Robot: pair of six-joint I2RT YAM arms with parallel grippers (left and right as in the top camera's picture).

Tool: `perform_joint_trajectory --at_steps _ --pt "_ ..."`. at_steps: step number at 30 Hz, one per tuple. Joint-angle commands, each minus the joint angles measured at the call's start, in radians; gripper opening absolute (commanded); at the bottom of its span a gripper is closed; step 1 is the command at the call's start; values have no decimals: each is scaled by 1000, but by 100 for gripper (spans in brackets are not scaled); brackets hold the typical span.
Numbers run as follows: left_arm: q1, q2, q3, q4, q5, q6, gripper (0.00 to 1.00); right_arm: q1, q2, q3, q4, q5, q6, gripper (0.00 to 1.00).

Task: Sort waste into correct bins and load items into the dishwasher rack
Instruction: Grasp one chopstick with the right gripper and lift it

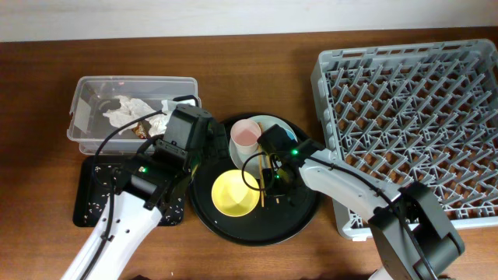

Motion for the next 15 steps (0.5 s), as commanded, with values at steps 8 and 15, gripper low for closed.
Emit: perform_joint_trajectory --at_steps 8,15 --pt "4 -5 16 2 4 -5 99 9 6 29 -14 -63 9 4" --pt "4 -5 16 2 4 -5 99 9 -25 83 -59 -62 9 4"
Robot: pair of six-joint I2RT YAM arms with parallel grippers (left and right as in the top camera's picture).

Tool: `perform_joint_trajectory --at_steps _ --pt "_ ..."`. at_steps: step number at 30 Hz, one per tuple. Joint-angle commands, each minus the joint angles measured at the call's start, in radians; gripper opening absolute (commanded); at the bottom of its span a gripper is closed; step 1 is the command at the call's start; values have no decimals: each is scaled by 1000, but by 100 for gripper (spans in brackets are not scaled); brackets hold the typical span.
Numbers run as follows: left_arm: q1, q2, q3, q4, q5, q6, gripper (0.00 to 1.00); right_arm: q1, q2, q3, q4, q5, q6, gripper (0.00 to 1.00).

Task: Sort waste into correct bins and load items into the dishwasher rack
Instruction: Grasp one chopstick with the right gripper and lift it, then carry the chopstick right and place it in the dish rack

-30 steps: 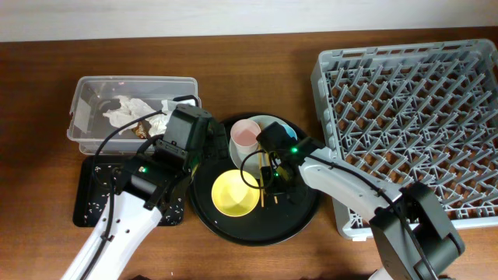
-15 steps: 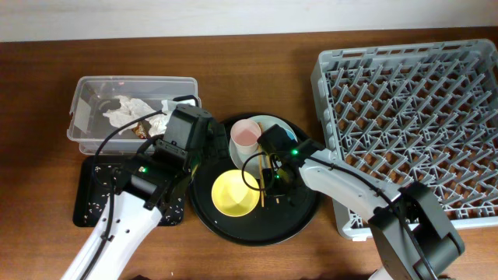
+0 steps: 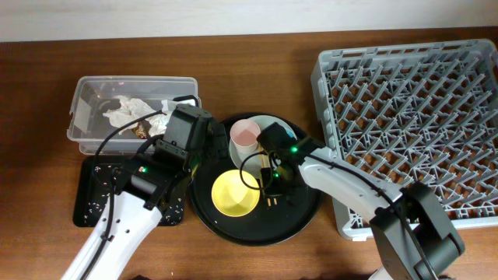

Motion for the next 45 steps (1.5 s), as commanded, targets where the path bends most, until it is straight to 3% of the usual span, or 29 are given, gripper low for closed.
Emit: perform_joint_trajectory --at_steps 1,12,17,27,31,45 --pt "4 -5 16 1 4 -5 99 9 -38 42 -6 -7 1 4" --pt "4 -5 16 1 4 -5 99 7 -224 58 -6 1 2 4" --pt "4 -5 16 1 4 -5 99 -68 -303 60 -33 31 -2 4" --pt "4 -5 16 1 4 -5 99 -505 -378 103 -282 30 -461 4" --pt "4 -5 16 1 4 -5 99 -591 -378 103 -315 31 -633 4" --pt "4 -5 16 1 4 -5 99 -600 -244 102 -300 83 -661 4"
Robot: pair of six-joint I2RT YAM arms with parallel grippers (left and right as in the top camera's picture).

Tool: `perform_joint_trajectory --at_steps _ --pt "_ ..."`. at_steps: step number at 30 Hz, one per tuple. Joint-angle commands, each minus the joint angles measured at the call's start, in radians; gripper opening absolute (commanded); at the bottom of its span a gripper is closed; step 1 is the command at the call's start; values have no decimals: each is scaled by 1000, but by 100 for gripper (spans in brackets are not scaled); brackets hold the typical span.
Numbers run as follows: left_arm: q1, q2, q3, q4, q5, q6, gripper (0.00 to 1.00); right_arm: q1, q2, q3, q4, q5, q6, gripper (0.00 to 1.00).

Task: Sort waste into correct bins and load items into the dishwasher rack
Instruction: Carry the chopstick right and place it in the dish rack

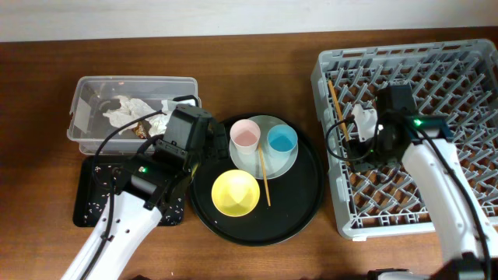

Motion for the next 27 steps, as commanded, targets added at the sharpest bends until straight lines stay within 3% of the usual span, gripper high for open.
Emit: perform_joint_trajectory --at_steps 1,15,24,27 --pt "4 -5 16 2 4 -5 99 -5 57 17 11 29 -10 4" --pt "4 -5 16 2 4 -5 99 -6 79 17 39 30 103 5" --pt "4 -5 16 -1 4 -5 99 -5 79 17 38 29 104 29" --pt "4 -5 16 -1 4 -5 99 -5 79 17 33 19 174 40"
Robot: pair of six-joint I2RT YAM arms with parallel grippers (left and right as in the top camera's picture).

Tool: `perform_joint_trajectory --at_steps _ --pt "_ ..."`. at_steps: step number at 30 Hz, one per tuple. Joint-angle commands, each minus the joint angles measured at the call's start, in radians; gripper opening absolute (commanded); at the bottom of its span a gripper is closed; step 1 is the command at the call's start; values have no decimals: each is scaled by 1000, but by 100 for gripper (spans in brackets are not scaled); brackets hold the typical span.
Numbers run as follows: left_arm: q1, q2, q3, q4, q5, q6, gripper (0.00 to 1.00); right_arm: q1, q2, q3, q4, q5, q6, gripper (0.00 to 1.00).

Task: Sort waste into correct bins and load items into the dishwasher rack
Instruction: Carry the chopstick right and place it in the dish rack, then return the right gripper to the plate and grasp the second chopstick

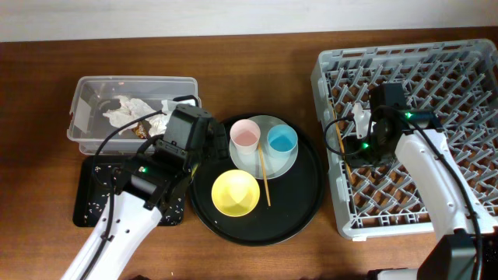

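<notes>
A black round tray (299,204) carries a pale green plate (274,161) with a pink cup (245,135) and a blue cup (282,141) on it. In front of them sits a yellow bowl (235,193), with one wooden chopstick (264,177) to its right. A second chopstick (340,145) lies low at the left side of the grey dishwasher rack (436,70). My right gripper (352,149) is down on it and seems shut on it. My left gripper (196,152) hangs at the tray's left edge, its fingers hidden under the wrist.
A clear plastic bin (85,87) with crumpled paper (128,109) and other scraps stands at the back left. A black speckled bin (92,194) sits in front of it, under my left arm. The rack fills the right side of the wooden table (257,54).
My right gripper has moved slightly toward the front over the rack's left side. The chopstick it held pointing toward the rack's far corner now lies lower and nearer the front.
My right gripper was first down on the tray at two chopsticks beside the yellow bowl, and stayed there. Then it was over the rack holding one chopstick, with the other left on the tray. Now that chopstick is low in the rack. My left arm never moved.
</notes>
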Motion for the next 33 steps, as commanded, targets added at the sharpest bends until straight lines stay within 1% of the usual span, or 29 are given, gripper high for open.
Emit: perform_joint_trajectory --at_steps 1,4,7,8,13,19,22,26,28,29,32,33 --pt "4 -5 16 -1 4 -5 99 -5 4 17 -10 -32 90 42" --pt "4 -5 16 -1 4 -5 99 -5 3 17 -42 -213 90 45" --pt "4 -5 16 -1 4 -5 99 0 3 17 -95 -476 90 46" --pt "4 -5 16 -1 4 -5 99 9 3 17 -106 -518 90 46" --pt "4 -5 16 -1 4 -5 99 144 3 17 -94 -530 108 48" --pt "4 -5 16 -1 4 -5 99 331 3 17 -29 -330 317 48" --pt "4 -5 16 -1 4 -5 99 418 3 17 6 -273 369 48" --pt "4 -5 16 -1 4 -5 99 539 3 14 43 -116 475 48" --pt "4 -5 16 -1 4 -5 99 584 3 8 70 -80 492 47" --pt "4 -5 16 -1 4 -5 99 603 3 3 86 -71 496 45" --pt "4 -5 16 -1 4 -5 99 663 3 -21 144 -26 529 34" --pt "4 -5 16 -1 4 -5 99 680 3 -28 154 11 551 34"
